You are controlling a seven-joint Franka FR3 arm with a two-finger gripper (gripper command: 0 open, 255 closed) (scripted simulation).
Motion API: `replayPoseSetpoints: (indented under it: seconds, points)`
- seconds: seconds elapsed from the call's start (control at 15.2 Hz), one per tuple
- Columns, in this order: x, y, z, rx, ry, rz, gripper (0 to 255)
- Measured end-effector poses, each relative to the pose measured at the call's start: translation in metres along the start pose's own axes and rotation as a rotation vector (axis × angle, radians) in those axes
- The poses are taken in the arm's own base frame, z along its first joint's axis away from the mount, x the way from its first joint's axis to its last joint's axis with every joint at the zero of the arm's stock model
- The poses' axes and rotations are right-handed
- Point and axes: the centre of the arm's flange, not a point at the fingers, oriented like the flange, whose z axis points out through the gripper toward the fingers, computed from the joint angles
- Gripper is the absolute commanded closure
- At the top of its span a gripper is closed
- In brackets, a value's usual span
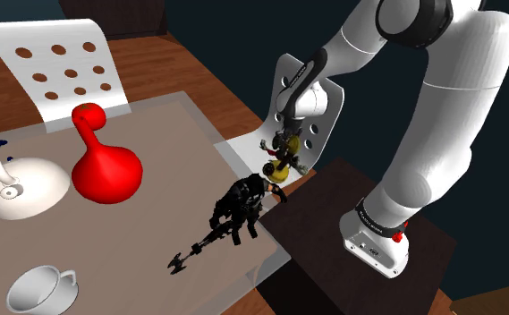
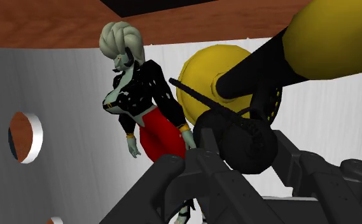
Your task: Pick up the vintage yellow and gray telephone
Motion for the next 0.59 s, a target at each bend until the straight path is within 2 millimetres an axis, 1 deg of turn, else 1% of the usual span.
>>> replayPoseSetpoints:
  seconds: [0.59]
  points:
    - [-0.003,-0.003,-0.044,0.0,0.0,0.0,255]
